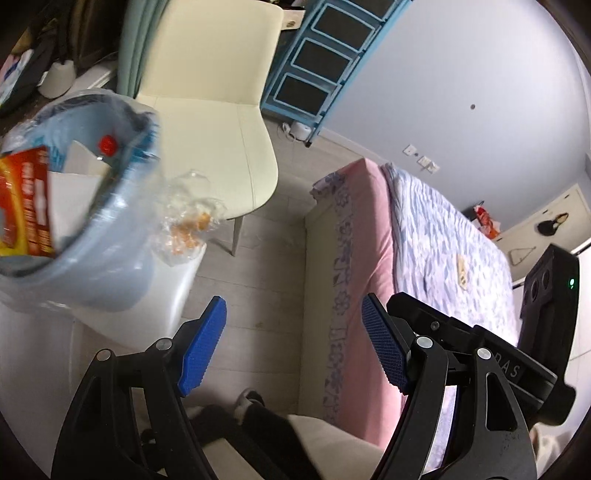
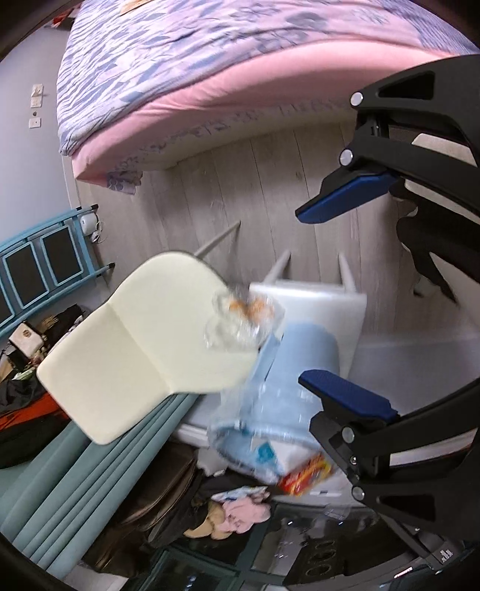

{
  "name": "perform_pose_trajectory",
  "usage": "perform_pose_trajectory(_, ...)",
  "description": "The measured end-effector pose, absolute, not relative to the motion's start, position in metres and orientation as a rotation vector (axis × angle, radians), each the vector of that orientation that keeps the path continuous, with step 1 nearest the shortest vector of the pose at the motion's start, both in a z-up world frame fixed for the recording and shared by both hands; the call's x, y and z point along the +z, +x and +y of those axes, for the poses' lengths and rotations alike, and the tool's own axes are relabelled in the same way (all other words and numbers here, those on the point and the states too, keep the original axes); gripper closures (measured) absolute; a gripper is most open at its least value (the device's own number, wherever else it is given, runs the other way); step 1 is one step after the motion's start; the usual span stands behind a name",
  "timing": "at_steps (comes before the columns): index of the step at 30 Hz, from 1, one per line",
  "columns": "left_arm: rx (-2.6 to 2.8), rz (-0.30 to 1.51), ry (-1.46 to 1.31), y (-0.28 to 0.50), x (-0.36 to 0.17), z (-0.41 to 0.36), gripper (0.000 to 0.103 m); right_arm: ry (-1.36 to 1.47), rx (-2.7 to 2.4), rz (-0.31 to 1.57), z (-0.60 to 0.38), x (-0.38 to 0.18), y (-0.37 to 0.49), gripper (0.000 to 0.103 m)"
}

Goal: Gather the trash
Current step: 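Move both tools toward the clear plastic bag on the chair seat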

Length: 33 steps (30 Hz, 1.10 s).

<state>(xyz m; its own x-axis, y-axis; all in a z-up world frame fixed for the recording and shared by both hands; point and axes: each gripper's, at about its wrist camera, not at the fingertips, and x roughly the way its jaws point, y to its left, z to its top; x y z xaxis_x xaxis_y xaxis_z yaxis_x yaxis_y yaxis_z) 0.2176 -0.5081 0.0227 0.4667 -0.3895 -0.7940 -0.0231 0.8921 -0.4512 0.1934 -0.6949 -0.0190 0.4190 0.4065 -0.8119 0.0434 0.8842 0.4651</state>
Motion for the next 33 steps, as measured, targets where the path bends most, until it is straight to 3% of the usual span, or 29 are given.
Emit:
perform_pose_trajectory(13, -0.109, 1.087, -0.485, 0.247, -0.024, -0.538, 0.030, 0.395, 0.282, 1.234, -0.722, -0.062, 0.243, 0.025)
perform_pose_trajectory(26, 0.109, 1.067, -0.603, 0.304, -0.080, -0.463, 0.030, 0.170, 0.501, 1.311, -0.634, -0.088, 0.356, 0.025)
perform_pose_trajectory(33, 0.139, 1.068, -0.594, 0.320, -0.100, -0.465, 0.030, 0.057, 0.610, 1.395, -0.593, -0.110, 0.390, 0.025)
